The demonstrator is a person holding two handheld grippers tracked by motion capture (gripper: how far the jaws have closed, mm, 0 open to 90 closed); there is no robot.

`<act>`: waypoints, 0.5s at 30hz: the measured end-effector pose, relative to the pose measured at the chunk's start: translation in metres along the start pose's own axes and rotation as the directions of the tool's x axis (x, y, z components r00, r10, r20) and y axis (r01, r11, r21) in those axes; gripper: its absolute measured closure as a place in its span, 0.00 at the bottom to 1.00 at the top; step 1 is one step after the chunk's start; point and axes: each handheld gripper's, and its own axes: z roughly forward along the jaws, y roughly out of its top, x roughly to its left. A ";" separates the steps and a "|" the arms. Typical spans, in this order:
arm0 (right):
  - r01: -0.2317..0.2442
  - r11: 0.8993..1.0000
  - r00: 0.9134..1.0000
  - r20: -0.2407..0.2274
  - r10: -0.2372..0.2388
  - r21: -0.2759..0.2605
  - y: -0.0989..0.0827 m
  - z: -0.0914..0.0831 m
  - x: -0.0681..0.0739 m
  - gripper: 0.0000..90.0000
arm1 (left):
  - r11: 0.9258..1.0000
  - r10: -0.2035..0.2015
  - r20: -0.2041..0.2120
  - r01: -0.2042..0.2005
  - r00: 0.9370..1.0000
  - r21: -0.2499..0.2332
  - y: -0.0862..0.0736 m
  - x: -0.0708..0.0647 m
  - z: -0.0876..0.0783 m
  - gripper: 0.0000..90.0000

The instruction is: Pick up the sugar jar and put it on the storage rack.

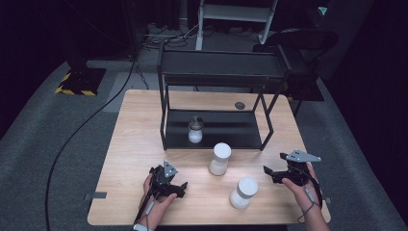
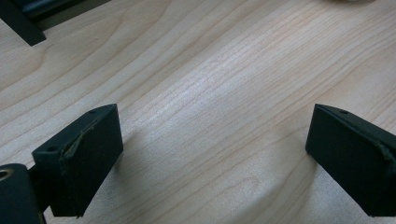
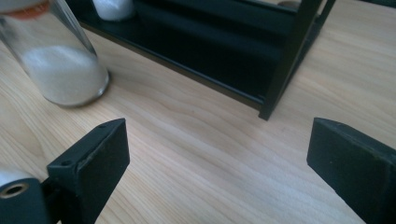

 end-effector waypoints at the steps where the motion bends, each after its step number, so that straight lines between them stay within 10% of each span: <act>1: 0.004 1.000 1.000 -0.004 -0.004 -0.005 0.002 0.000 0.001 0.06 | 1.000 0.001 0.000 -0.001 1.000 0.000 0.000 0.000 0.000 0.04; 15: 0.021 0.999 0.999 -0.046 -0.023 -0.043 0.031 -0.007 0.014 0.06 | 1.000 0.001 0.000 -0.001 1.000 -0.001 0.000 0.000 0.000 0.04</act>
